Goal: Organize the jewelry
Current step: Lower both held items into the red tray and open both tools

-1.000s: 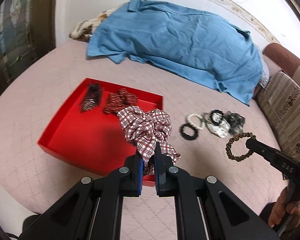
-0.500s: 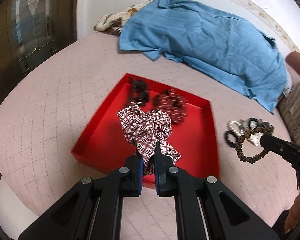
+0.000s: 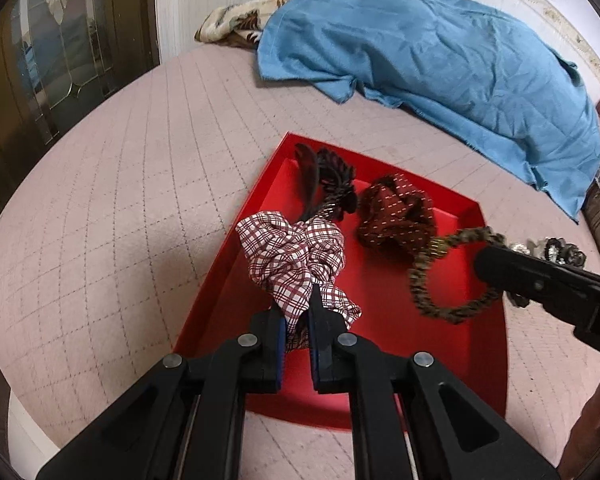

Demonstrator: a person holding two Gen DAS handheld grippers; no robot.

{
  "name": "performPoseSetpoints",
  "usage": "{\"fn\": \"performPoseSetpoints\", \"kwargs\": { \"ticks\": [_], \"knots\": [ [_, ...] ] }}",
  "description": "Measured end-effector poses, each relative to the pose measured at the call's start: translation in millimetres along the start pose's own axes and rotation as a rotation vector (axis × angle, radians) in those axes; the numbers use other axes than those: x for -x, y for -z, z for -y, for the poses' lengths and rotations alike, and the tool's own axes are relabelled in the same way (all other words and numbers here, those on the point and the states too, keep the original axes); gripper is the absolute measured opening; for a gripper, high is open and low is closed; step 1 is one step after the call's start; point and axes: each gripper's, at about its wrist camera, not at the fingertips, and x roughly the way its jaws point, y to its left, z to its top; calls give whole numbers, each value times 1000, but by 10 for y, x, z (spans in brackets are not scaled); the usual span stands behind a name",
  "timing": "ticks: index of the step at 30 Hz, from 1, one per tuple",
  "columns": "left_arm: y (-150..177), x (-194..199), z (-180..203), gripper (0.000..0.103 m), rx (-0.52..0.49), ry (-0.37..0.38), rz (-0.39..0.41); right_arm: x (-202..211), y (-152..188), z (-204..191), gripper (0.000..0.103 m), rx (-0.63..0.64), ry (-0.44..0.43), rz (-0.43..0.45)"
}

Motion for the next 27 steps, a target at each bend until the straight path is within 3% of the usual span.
{"fn": "performPoseSetpoints", "kwargs": {
  "ticks": [7,18,20,22,24,27],
  "knots": [
    [-90,-189,-53,9,0,-7,-18,-493,-1,159,10,-100,-17,-74],
    [-115,-225,-101,11,20,16,-11,-618,22,156,11,-56,37,-100],
    [-118,-166,-112,18,33,26,3,-598,12,132,15,-38,53,-94],
    [-118,-75,-129,26,48,33,20,-558,5,103,34,-22,63,-83],
    [-114,15,-135,35,57,39,34,-510,0,78,42,-9,67,-69],
    [-83,195,-139,46,68,31,61,-410,14,21,42,21,72,-55]
  ]
}}
